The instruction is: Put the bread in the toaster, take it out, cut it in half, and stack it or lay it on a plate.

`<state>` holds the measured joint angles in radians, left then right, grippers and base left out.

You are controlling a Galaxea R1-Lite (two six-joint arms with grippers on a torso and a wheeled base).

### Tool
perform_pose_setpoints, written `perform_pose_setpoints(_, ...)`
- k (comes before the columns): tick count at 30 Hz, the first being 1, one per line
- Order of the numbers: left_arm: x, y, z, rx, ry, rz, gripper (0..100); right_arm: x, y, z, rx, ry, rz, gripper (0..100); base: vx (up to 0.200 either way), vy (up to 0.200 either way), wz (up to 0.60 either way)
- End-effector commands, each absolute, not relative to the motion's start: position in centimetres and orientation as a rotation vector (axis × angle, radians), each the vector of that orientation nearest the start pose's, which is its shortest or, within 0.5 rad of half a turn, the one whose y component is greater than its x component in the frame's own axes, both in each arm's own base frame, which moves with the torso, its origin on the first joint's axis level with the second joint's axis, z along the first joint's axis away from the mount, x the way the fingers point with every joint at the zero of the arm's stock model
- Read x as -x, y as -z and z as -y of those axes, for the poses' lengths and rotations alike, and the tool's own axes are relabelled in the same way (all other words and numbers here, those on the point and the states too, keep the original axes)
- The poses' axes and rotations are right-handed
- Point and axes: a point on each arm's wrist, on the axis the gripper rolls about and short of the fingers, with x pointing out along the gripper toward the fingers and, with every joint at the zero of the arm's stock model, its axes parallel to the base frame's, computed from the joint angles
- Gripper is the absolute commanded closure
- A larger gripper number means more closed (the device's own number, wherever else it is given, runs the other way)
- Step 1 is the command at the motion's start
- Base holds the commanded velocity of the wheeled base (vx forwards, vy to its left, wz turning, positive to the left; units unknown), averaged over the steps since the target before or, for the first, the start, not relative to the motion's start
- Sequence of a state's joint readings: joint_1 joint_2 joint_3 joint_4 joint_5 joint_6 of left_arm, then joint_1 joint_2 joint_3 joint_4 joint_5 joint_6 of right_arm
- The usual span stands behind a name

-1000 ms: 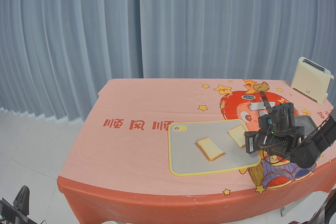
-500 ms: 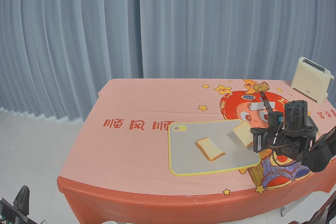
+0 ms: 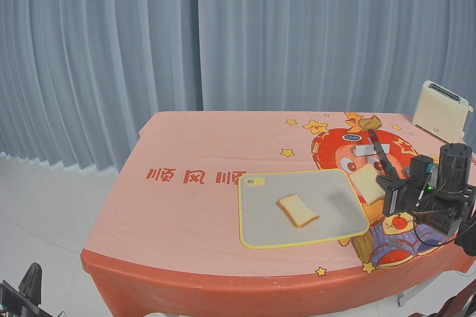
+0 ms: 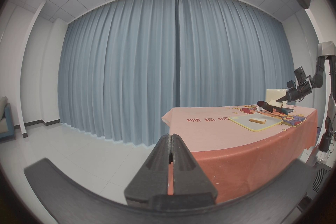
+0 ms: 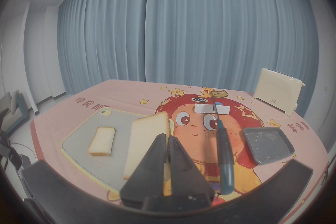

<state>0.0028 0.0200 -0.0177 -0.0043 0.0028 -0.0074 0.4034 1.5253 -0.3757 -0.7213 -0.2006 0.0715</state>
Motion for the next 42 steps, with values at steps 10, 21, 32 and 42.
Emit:
perform_pose_setpoints(10,2.1,-7.6,0.0,0.008,-0.006,-0.017,100,-18.4,-13.1,-7.2,-0.02,-0.111,-0.391,100,0.0,0.0,0.0)
perform_pose_setpoints(21,2.1,-7.6,0.0,0.005,-0.005,-0.015,100,-17.6,-13.7,-7.3,-0.017,-0.125,-0.362,100,0.0,0.0,0.0)
perform_pose_setpoints(32,2.1,-7.6,0.0,0.009,-0.012,-0.017,100,-17.7,-13.6,-7.5,-0.015,-0.132,-0.367,100,0.0,-0.091,0.0)
perform_pose_setpoints(42,2.1,-7.6,0.0,0.011,-0.012,-0.017,100,-17.9,-13.7,-7.4,-0.019,-0.124,-0.367,100,0.0,-0.2,0.0)
